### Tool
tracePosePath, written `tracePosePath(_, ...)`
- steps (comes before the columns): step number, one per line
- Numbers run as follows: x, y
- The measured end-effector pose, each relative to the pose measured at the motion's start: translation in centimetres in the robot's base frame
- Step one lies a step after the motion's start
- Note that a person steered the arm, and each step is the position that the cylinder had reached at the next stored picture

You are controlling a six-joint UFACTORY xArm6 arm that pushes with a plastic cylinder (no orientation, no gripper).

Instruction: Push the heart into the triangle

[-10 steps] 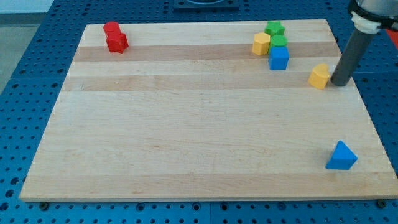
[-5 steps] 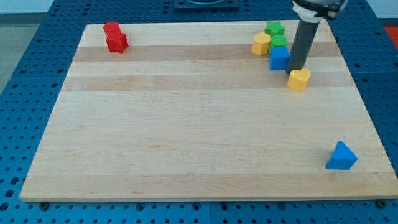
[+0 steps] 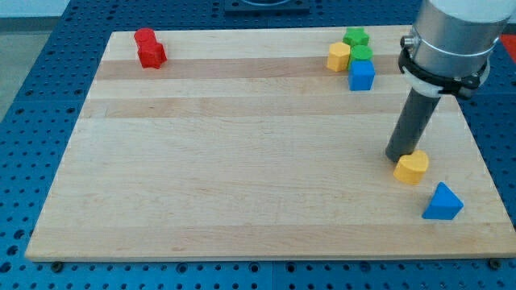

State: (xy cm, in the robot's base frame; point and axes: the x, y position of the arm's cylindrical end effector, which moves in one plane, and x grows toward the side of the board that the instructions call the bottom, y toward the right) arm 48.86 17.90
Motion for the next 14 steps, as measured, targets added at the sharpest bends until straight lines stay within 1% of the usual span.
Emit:
tracePosePath(1,0.3,-0.1)
tracePosePath(3,0.3,-4.6)
tracePosePath(4,0.7,-4.8)
tracePosePath(6,0.9,-2.9)
tracePosePath(9,2.9,0.5)
tracePosePath(10,0.8,0.4)
tracePosePath(11,-4.4,0.8)
tracePosePath(14,-17.2,2.7)
